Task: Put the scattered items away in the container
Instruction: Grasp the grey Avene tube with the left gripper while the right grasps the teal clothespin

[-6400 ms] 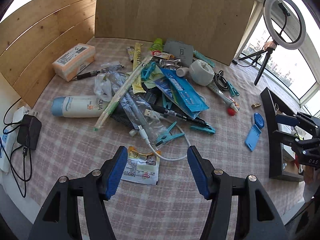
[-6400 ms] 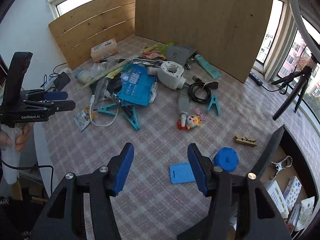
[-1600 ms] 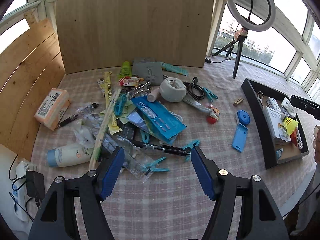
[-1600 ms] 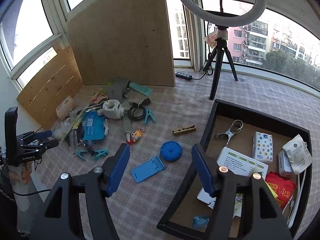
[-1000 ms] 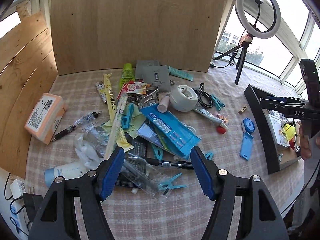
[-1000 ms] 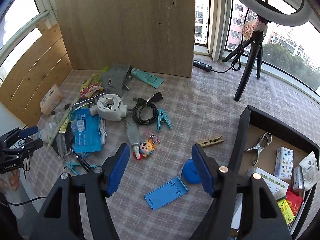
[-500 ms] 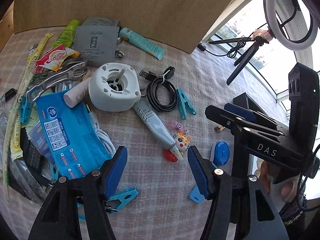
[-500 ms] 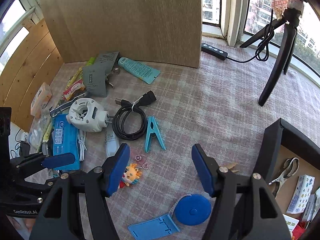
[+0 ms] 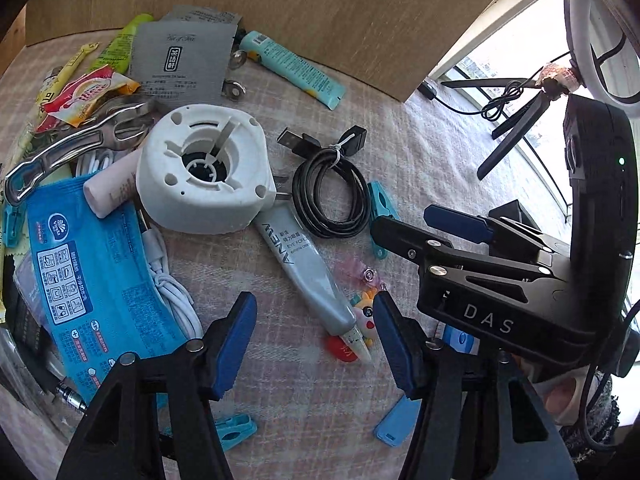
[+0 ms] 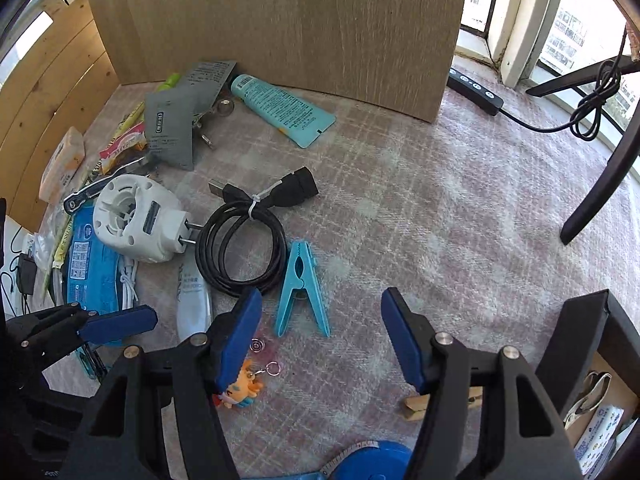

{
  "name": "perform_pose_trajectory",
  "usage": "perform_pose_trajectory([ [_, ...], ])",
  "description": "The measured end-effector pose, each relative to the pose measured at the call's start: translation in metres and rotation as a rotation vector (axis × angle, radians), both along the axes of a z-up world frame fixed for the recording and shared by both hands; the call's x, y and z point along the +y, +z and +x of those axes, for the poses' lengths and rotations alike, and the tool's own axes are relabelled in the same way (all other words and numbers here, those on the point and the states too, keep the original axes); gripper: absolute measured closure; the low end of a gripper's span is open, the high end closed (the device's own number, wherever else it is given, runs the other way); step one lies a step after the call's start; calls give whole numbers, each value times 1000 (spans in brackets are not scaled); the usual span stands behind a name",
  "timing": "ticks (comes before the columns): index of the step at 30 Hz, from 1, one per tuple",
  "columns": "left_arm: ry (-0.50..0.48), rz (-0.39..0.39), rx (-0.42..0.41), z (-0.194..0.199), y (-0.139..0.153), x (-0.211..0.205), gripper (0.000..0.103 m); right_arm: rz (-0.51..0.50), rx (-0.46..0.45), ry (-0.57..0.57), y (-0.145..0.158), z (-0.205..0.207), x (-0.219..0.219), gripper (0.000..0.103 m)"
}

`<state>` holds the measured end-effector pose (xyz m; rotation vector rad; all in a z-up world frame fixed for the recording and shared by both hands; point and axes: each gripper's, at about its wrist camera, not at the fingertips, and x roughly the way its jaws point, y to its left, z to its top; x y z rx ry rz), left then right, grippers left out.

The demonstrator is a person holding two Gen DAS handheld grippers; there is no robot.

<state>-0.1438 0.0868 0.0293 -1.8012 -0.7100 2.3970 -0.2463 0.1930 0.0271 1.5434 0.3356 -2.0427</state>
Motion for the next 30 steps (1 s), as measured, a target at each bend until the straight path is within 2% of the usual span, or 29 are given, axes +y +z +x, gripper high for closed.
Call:
perform_pose_trajectory([
  [4, 15, 19, -6, -5, -6, 2, 47, 46, 27, 7, -2, 1, -2, 57],
  [7, 17, 17, 4, -9, -6, 4, 49, 50, 24, -11, -1, -2, 2, 69],
  [8, 19, 18, 5, -11, -6, 5, 57, 43, 18, -18, 0, -3, 4, 69],
  [11, 29, -1, 9, -14, -8, 7, 74, 29, 17, -26, 1, -2, 7, 70],
  [17, 26, 19, 27, -11, -9, 3, 89, 5, 20, -54, 5, 5, 12, 72],
  [20, 33, 40, 33, -4, -6, -3, 94, 3, 36, -64, 11, 12, 17, 72],
  [26, 8, 51, 72, 14, 11, -9, 94, -55, 36, -112, 28, 28, 35, 72],
  [30, -7, 55, 108, 25, 27, -9, 94, -112, 44, -159, 38, 42, 63, 72],
])
